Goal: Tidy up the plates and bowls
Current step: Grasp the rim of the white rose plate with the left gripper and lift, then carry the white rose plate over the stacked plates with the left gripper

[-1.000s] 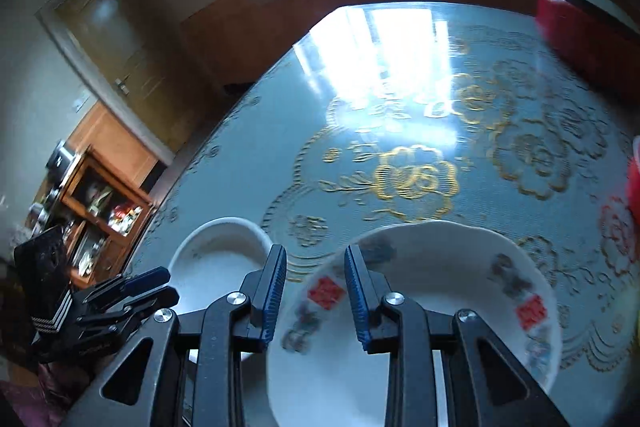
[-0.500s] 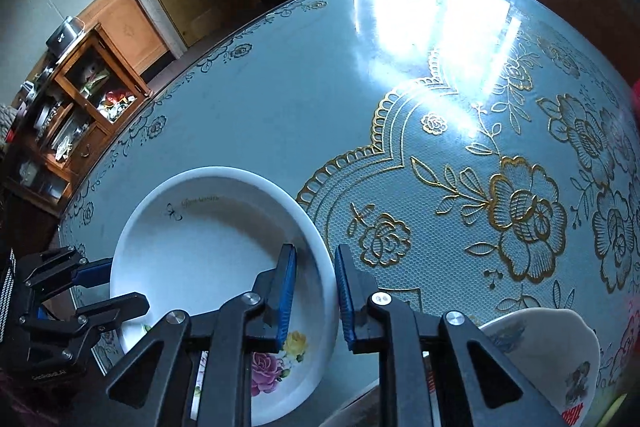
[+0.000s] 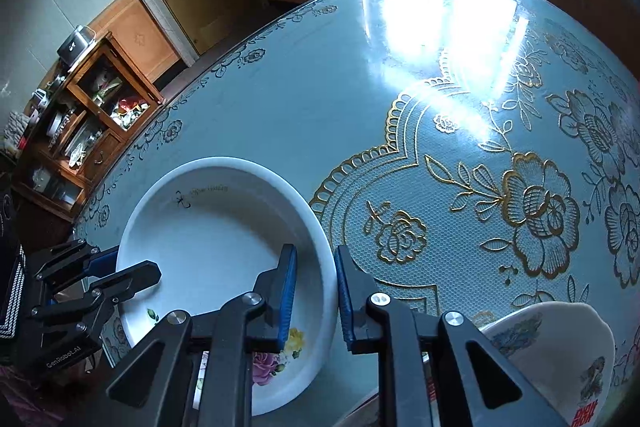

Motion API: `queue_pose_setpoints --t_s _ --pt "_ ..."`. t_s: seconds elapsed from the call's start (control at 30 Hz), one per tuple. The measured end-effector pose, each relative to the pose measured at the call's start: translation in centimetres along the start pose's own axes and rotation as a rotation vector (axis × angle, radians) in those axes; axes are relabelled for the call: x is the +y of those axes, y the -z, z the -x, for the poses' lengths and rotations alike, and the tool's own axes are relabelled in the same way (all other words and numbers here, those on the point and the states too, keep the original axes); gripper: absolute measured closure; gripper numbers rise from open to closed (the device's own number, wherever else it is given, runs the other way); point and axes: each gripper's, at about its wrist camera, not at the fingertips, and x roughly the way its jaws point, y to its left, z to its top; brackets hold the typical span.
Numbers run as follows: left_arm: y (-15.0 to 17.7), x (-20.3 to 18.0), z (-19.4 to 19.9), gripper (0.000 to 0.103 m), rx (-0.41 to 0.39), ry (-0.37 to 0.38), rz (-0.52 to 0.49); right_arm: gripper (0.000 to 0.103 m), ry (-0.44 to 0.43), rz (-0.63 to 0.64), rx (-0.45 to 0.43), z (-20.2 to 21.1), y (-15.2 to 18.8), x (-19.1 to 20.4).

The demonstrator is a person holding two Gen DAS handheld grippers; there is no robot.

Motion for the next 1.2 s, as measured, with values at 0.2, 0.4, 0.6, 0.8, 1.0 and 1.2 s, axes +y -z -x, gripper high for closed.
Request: queue_pose_setpoints --t_s 0.2,0.4,0.6,0.8,1.0,1.2 --pt "-0.5 0.1 1.8 0.081 -0.033 0.021 0.002 0.085 -0.037 -0.053 -0.049 1.9 0.4 -0.8" --pt "-1.9 -1.3 2.6 0.081 -0.061 0.064 -0.033 0.085 -0.049 -0.122 -0.132 5.2 1.6 -1.9" --pt "-3.6 -4.5 2.9 0.081 -0.078 0.13 -0.116 0.085 -0.02 -0.218 -0.224 9.0 4.0 -3.5" --pt "-4.5 -8.7 2.6 0.081 -0.068 0.217 -0.224 0.085 0.034 -0.334 -0.305 13.1 7.6 -5.8" --pt "-4.2 -12.7 1.8 0.081 -0.028 0.296 -0.324 0.085 0.086 -0.458 -0.348 15.6 11.9 -7.8" --pt "-3.7 -15.5 1.3 0.081 -0.006 0.345 -0.394 0.085 0.124 -0.54 -0.374 16.7 15.0 -8.5"
